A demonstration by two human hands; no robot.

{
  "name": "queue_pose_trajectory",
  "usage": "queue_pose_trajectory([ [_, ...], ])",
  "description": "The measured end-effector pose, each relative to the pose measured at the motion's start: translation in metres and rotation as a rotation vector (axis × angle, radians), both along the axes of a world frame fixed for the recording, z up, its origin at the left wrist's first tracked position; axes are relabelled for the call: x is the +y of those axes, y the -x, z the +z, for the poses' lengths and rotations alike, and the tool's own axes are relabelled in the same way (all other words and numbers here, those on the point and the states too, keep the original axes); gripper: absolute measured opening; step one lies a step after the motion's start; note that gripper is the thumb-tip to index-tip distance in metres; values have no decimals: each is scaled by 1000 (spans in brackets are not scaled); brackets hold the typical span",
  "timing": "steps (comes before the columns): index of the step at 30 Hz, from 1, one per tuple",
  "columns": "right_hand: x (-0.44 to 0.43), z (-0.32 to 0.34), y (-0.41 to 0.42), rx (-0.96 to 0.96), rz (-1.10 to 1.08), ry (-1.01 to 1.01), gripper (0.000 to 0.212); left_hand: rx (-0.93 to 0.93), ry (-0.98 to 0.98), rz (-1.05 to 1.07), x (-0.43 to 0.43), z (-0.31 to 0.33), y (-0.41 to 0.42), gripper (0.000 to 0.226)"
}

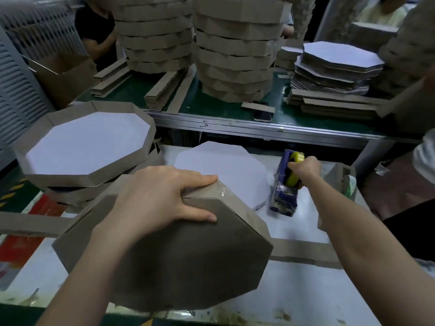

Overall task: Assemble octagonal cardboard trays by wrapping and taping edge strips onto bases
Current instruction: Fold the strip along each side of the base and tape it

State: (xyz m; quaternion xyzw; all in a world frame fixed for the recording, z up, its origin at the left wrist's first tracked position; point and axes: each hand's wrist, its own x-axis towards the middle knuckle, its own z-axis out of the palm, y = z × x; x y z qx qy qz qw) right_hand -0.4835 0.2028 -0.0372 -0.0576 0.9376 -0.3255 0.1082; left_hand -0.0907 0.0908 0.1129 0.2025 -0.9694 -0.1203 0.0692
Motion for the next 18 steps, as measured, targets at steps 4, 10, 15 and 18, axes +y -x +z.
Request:
queue_pose_trajectory([
  [4, 22, -14, 5, -5, -50, -61, 32, -22, -1, 5, -3, 0, 1, 78],
  [10, 31, -47, -1, -179, -29, -137, 42, -13, 3, -5, -3, -3, -2, 87],
  [15, 4, -8, -17, -28, -102, -40, 60, -49, 53, 41, -4, -5, -1, 111],
  [18, -32, 39, -65, 138, 104, 272, 46, -11, -11, 29, -3, -8, -1, 105],
])
